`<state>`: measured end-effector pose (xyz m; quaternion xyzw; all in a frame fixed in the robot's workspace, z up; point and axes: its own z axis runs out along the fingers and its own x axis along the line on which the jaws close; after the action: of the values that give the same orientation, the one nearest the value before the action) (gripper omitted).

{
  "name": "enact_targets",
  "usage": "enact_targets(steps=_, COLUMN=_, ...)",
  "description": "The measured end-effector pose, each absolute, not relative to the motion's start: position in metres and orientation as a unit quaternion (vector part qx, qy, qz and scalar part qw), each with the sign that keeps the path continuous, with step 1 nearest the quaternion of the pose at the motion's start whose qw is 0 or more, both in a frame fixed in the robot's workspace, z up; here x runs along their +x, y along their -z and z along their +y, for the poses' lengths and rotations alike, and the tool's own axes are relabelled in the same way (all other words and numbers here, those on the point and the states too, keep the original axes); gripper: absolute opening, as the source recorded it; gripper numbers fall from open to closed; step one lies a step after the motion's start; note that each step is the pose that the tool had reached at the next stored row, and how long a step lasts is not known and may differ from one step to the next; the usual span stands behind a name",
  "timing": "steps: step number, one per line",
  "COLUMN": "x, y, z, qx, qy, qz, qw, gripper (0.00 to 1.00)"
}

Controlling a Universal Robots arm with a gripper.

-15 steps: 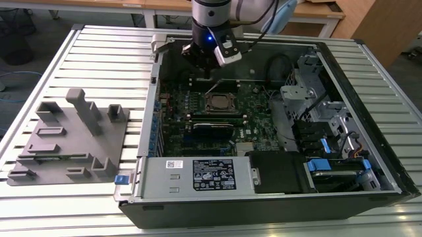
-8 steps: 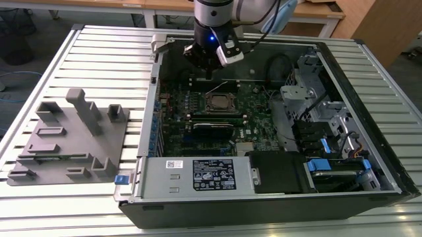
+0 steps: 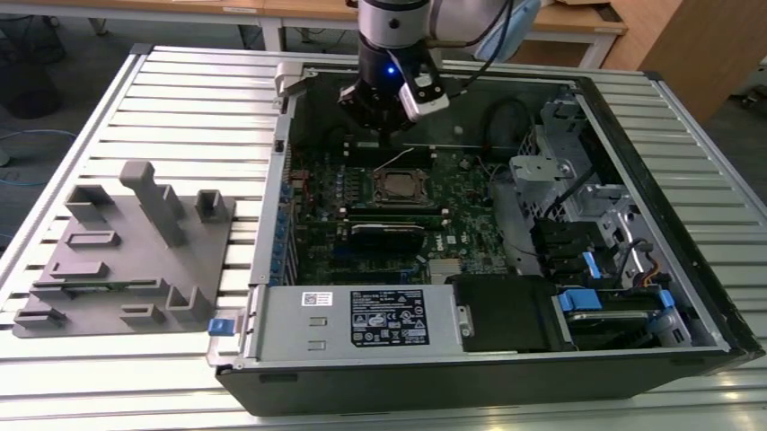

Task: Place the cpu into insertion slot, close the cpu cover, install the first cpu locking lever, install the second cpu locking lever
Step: 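Install the first cpu locking lever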

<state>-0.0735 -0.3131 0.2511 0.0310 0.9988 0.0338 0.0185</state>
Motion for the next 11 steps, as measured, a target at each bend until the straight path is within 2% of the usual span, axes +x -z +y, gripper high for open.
enact_targets(steps=6, x=-0.0639, y=-0.2431, z=-0.3124, qx=0.031, qy=-0.038, qz=0.999, qw=0.018, gripper=0.11)
enact_targets(steps=11, x=-0.0630, y=-0.2404, z=-0.3124, qx=0.032, qy=-0.063, qz=0.997, qw=0.018, gripper=0.11)
